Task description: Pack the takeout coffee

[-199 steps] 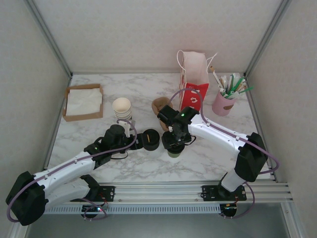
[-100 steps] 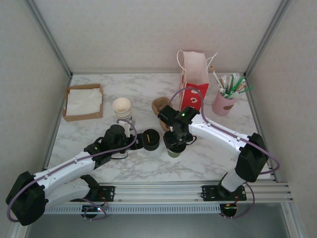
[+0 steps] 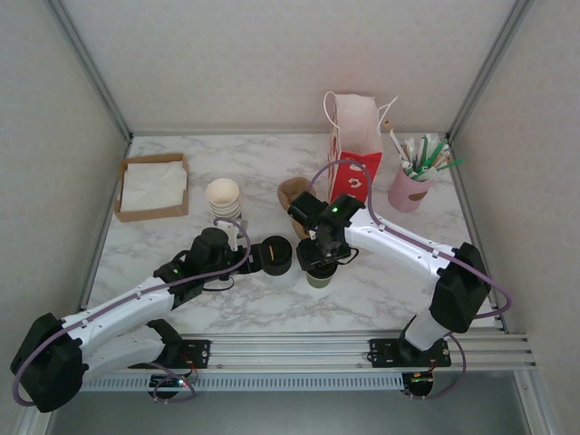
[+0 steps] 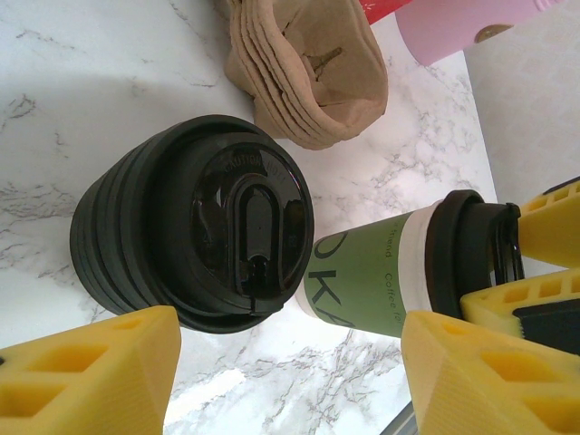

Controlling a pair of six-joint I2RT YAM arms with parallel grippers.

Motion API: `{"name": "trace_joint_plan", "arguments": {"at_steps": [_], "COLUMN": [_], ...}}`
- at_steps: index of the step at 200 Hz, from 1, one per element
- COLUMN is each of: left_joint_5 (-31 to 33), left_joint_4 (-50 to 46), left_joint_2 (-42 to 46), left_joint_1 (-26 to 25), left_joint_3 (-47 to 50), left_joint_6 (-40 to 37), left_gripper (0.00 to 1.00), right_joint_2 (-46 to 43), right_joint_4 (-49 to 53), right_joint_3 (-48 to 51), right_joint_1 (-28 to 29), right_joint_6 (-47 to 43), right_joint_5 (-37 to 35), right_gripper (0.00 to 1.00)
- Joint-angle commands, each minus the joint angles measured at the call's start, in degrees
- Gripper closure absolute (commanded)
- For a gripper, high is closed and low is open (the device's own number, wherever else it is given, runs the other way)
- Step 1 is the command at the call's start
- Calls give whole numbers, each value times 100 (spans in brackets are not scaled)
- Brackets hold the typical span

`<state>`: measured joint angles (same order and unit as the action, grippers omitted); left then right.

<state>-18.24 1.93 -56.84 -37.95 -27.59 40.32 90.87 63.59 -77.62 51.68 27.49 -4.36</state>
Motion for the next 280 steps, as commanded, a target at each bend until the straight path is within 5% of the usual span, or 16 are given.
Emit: {"name": "trace_joint_plan", "arguments": {"at_steps": [1,280], "left_joint_5": [5,14], "left_joint_4": [105,81], "left_joint_2": [13,4], "left_joint_1": [-49,-63], "left_joint_3": [20,30], "left_joint_6": [-14,11], "left_gripper": [34,34], "right_joint_2": [80,-8], "right_joint_4": [11,-93], "right_joint_3": [62,126], "right_joint_1": [48,48], "right_joint_6": [12,48], "right_joint_5": [60,98], "right_gripper": [31,31]}}
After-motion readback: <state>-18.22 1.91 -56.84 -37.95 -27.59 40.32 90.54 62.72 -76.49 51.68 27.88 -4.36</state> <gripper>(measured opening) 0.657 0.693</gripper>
